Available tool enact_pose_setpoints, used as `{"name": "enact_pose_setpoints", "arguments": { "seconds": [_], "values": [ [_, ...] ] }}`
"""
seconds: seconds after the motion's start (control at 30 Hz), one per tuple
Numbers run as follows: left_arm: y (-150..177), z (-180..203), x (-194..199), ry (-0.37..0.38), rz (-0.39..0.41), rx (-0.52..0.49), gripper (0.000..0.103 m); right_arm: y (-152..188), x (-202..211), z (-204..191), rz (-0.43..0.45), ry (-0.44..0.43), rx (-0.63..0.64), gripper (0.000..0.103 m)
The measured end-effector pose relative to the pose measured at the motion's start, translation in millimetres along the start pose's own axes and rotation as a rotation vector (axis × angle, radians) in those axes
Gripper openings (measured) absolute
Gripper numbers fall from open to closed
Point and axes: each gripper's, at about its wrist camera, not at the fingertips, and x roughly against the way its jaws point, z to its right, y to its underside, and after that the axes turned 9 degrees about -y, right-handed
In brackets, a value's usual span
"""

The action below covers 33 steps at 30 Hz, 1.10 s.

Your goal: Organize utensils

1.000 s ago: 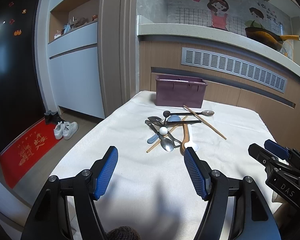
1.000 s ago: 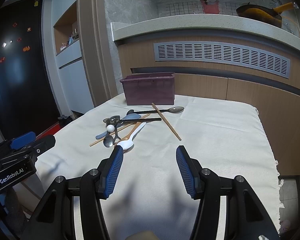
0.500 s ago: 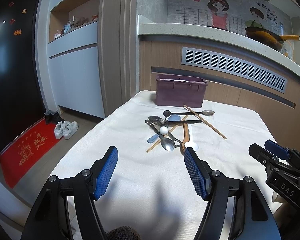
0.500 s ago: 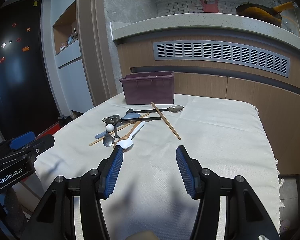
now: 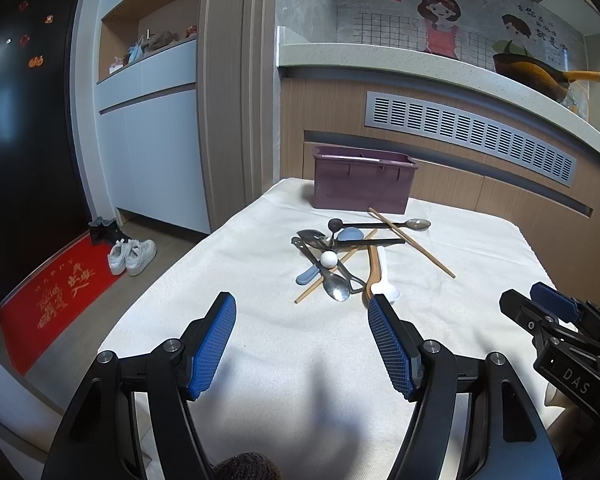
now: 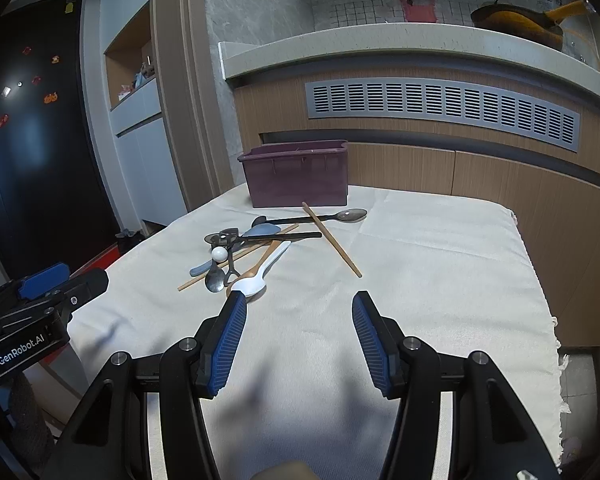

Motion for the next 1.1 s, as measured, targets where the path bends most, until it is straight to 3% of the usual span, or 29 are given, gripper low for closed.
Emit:
{"name": "enact_pose_setpoints", "arguments": {
  "seconds": [0.17, 0.37, 0.6, 0.7, 0.8, 0.97, 1.1],
  "values": [
    [-8.2, -3.9, -13.6, -0.006, -0.011, 0.006, 0.069, -2.4, -3.7, 3.5, -0.012, 0.002, 0.005, 0.053],
    [-27.3, -5.5, -46.5, 0.03, -0.051, 0.009, 0.069, -24.4, -18.5, 10.8, -0.016, -0.014, 0.062, 0.042],
    [-59.8, 3.8, -112.6, 0.14, -0.165, -0.045, 0.069, -63.6, -74.1, 31.8, -0.144, -0.115, 0.095, 0.042],
    [-75.0, 8.2, -143.4, 0.153, -0.184, -0.108, 0.069, -77.6, -108.0, 41.0, -0.207, -0.102, 0.129, 0.042],
    [-84.8, 10.3, -165.3, 0.176, -0.191, -0.177, 0.069, -86.2, -141.1, 47.9, -0.262, -0.081, 0.171, 0.034],
    [-88.1, 1.6, -192.3, 0.212, -0.244, -0.177, 0.069, -94.4, -189.9, 58.7, -0.38, -0.162, 0.169, 0.033],
    [-85.0, -7.5, -202.9, 0.197, -0.259, -0.156, 0.069, -95.6, -208.0, 43.3, -0.414, -0.211, 0.237, 0.033]
  ]
}}
